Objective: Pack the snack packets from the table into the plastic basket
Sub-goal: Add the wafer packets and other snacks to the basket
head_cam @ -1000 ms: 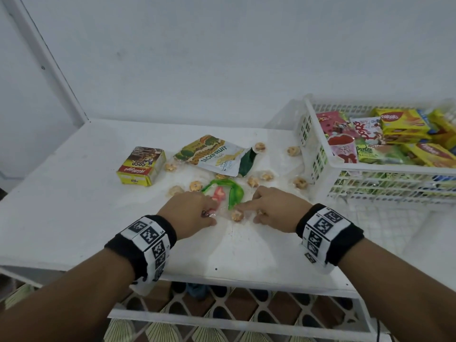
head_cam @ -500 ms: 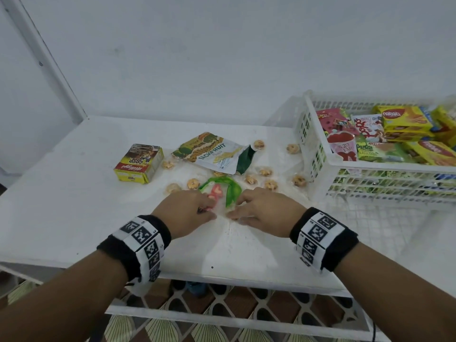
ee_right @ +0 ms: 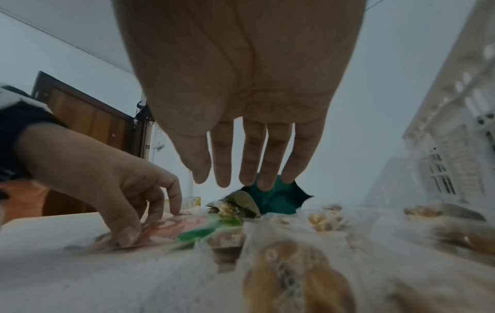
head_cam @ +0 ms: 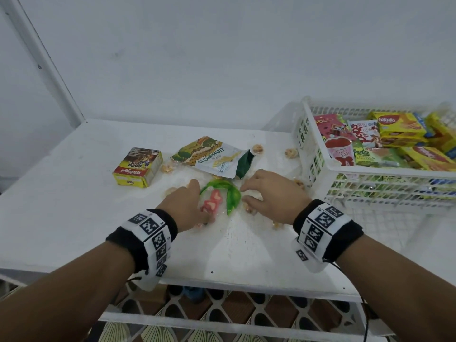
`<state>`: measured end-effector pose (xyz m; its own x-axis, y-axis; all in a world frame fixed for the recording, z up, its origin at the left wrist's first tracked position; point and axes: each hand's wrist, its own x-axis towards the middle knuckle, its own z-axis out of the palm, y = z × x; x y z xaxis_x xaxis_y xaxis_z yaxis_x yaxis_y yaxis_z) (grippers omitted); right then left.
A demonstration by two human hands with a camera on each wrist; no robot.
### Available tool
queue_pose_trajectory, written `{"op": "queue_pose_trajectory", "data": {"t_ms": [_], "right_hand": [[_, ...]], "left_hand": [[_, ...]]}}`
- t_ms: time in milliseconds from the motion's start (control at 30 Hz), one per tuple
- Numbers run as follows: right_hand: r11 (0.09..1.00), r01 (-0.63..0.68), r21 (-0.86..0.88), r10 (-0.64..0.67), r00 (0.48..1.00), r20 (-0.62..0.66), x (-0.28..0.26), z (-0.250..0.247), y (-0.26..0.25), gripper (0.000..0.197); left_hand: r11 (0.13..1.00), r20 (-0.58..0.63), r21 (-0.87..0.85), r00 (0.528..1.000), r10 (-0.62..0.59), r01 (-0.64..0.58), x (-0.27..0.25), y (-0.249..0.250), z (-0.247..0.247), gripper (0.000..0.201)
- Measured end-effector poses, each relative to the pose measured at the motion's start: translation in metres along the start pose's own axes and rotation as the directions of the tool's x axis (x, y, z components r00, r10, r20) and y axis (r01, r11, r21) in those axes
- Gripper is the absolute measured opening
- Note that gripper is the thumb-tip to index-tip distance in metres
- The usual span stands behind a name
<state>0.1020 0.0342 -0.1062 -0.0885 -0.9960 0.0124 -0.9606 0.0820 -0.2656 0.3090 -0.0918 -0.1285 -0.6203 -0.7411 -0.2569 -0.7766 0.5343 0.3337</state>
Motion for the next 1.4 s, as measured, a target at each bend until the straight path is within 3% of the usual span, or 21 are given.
{"op": "queue_pose_trajectory", "data": {"t_ms": [100, 300, 467, 567, 633, 733, 833, 967, 1067, 1167, 1233, 1333, 1400], "right_hand": [[1.000, -0.018, 0.004, 0.018, 1.000, -0.004, 0.000, -0.003, -0.003, 0.030], [0.998, -0.062, -0.007, 0.062, 0.998, 0.012, 0.003, -0.003, -0.009, 0.034], [0.997, -0.074, -0.004, 0.074, 0.996, 0.050, 0.007, -0.001, -0.013, 0.038], [0.996, -0.087, -0.004, 0.087, 0.995, 0.054, 0.008, -0.002, -0.016, 0.039], [0.996, -0.092, 0.017, 0.091, 0.995, 0.038, 0.008, -0.004, -0.019, 0.042], [0.991, -0.120, 0.057, 0.120, 0.993, -0.005, 0.011, -0.010, -0.025, 0.046], [0.985, -0.158, 0.064, 0.160, 0.987, -0.029, 0.014, -0.012, -0.029, 0.050], [0.975, -0.183, 0.122, 0.188, 0.982, -0.029, 0.015, -0.014, -0.033, 0.060], [0.952, -0.215, 0.220, 0.235, 0.969, -0.072, 0.014, -0.019, -0.033, 0.067], [0.882, -0.229, 0.411, 0.301, 0.946, -0.121, 0.014, -0.023, -0.034, 0.065], [0.789, -0.195, 0.582, 0.324, 0.938, -0.125, 0.016, -0.025, -0.037, 0.053], [0.479, -0.089, 0.873, 0.404, 0.905, -0.129, 0.016, -0.029, -0.041, 0.040], [0.340, -0.018, 0.940, 0.462, 0.874, -0.150, 0.013, -0.037, -0.041, 0.037]], "left_hand": [[0.992, 0.035, -0.117, 0.998, -0.048, 0.052, 0.000, 0.000, 0.000, 0.072], [0.979, 0.119, -0.182, 0.990, -0.073, 0.094, -0.001, 0.000, -0.005, 0.090], [0.979, 0.105, -0.186, 0.992, -0.067, 0.086, -0.006, 0.005, -0.006, 0.073], [0.953, 0.081, -0.293, 0.995, -0.062, 0.083, -0.008, 0.008, -0.009, 0.072], [0.832, 0.114, -0.535, 0.989, -0.099, 0.145, -0.008, 0.007, -0.015, 0.078], [0.487, 0.260, -0.835, 0.964, -0.060, 0.255, -0.012, 0.006, -0.028, 0.085], [0.460, 0.265, -0.855, 0.964, -0.008, 0.239, -0.014, 0.002, -0.036, 0.076], [0.475, 0.166, -0.869, 0.986, 0.011, 0.141, -0.013, -0.007, -0.045, 0.063], [0.422, 0.107, -0.904, 0.991, 0.078, 0.064, -0.017, -0.012, -0.056, 0.053], [0.391, 0.052, -0.920, 0.990, 0.130, -0.004, -0.021, -0.007, -0.067, 0.054], [0.370, 0.008, -0.928, 0.990, 0.143, -0.046, -0.021, 0.003, -0.072, 0.046], [0.376, -0.021, -0.921, 0.975, 0.219, -0.104, -0.018, 0.022, -0.075, 0.024], [0.377, -0.052, -0.916, 0.972, 0.229, -0.138, -0.011, 0.034, -0.074, 0.024]]}}
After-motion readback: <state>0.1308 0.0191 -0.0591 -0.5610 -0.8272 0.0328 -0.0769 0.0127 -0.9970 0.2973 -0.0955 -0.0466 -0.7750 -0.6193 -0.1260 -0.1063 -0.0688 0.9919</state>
